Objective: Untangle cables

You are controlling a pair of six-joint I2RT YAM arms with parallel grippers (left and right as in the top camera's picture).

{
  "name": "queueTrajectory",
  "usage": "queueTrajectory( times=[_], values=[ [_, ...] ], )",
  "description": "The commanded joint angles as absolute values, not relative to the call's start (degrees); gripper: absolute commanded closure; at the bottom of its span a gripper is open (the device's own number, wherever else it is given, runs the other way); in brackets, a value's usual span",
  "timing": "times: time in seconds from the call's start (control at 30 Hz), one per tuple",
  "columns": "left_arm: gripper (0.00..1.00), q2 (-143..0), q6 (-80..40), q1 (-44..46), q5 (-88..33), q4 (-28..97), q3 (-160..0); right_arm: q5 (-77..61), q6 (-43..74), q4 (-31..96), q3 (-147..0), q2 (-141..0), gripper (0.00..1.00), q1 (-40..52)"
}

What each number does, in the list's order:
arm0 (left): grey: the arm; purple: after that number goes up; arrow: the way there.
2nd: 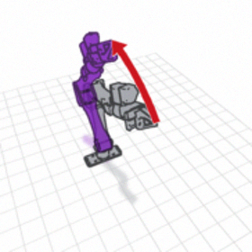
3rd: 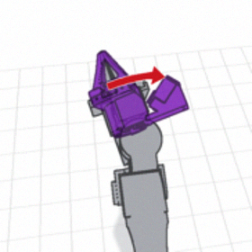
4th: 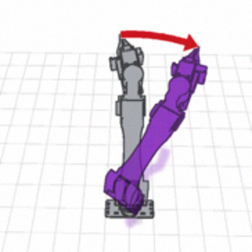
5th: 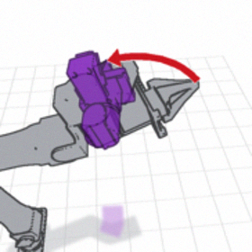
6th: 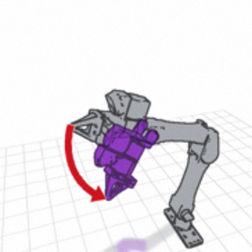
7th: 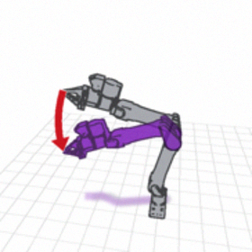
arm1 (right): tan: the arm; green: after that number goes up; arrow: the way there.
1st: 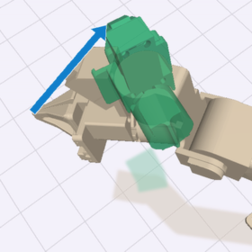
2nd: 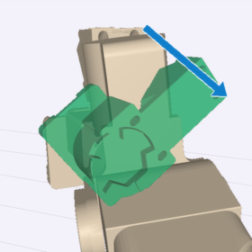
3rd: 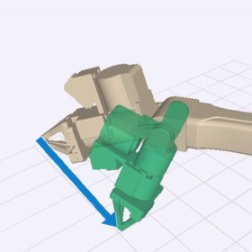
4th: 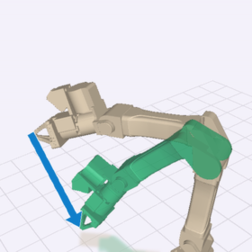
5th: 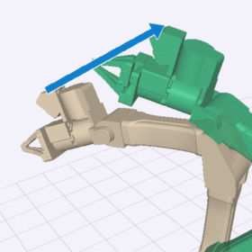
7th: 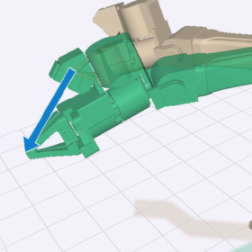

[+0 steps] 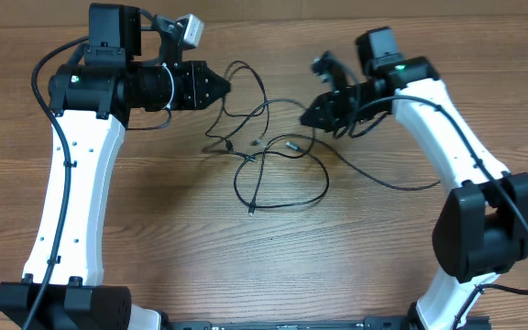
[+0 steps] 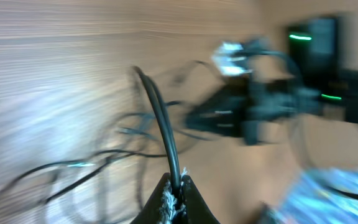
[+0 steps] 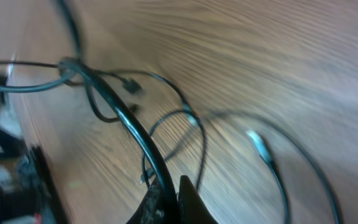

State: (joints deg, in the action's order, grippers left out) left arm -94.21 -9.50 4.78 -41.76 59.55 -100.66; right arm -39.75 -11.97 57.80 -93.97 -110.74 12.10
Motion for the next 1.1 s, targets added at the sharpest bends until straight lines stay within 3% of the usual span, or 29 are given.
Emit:
queueTrajectory(
  times=[0.0,0.27,0.67,1.07],
  values=[
    [0.96,-94.17,-13.13,4.43,-24.05,59.35,-101.78,-34.17,-1.76,59.66,-95.77,-106.08,0.96,8.56],
    [0.96,-94.74,-13.91,4.4,-13.47,59.66,-101.73,-28.99,7.81,60.49,-95.77,-94.52,0.96,6.24],
    [0.96,-94.83,-14.37,4.4,-8.36,60.1,-101.73,-29.1,19.33,60.25,-101.51,-76.86,0.96,-0.47],
    [0.96,-95.37,-14.15,4.4,-4.29,60.77,-101.71,-28.53,27.92,63.51,-102.98,-72.58,0.96,-10.41]
  ],
)
